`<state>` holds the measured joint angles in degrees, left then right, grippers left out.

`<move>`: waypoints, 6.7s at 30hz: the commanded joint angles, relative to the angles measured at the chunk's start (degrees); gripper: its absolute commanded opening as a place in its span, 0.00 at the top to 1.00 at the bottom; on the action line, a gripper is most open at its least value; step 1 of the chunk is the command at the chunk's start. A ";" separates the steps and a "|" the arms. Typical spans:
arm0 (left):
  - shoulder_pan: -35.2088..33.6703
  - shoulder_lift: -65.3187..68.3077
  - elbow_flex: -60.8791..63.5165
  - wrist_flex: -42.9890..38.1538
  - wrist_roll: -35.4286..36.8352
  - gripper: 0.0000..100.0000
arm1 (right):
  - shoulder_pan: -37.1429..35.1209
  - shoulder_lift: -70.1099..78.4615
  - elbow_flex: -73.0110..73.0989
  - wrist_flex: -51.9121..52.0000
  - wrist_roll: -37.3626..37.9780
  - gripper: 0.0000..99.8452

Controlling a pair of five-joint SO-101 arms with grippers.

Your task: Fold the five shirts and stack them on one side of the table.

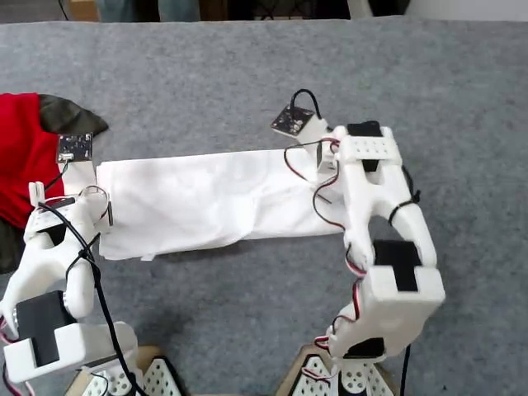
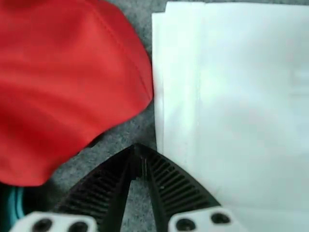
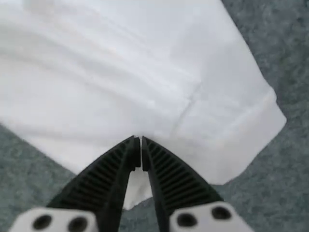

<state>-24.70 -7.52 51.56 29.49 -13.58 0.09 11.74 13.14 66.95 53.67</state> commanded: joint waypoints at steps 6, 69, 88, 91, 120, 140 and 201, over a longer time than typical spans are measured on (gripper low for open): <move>0.13 -0.26 -2.24 -0.26 0.53 0.97 | -8.79 -14.02 -2.77 7.74 -0.88 0.99; -4.09 31.56 -47.52 47.30 12.75 0.77 | 16.62 -12.44 -3.82 14.77 -3.43 0.99; 1.63 45.89 -71.34 60.84 15.38 0.97 | 8.00 -20.44 -13.49 10.73 -14.33 0.99; 4.53 44.04 -73.80 63.82 15.47 0.97 | 6.86 -23.08 -16.04 6.51 -19.43 0.99; 50.33 20.31 -74.42 56.26 21.36 0.97 | 43.96 -23.43 -18.42 -29.54 -35.16 0.99; 64.75 24.62 -76.18 36.57 31.38 0.97 | 49.05 -23.52 -23.16 -25.76 -35.52 0.99; 24.75 1.93 -30.11 31.91 19.16 0.97 | -3.87 0.31 -8.22 -7.12 -17.58 0.98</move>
<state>0.62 1.36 7.52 74.24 6.55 -5.80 10.33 8.22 61.85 36.00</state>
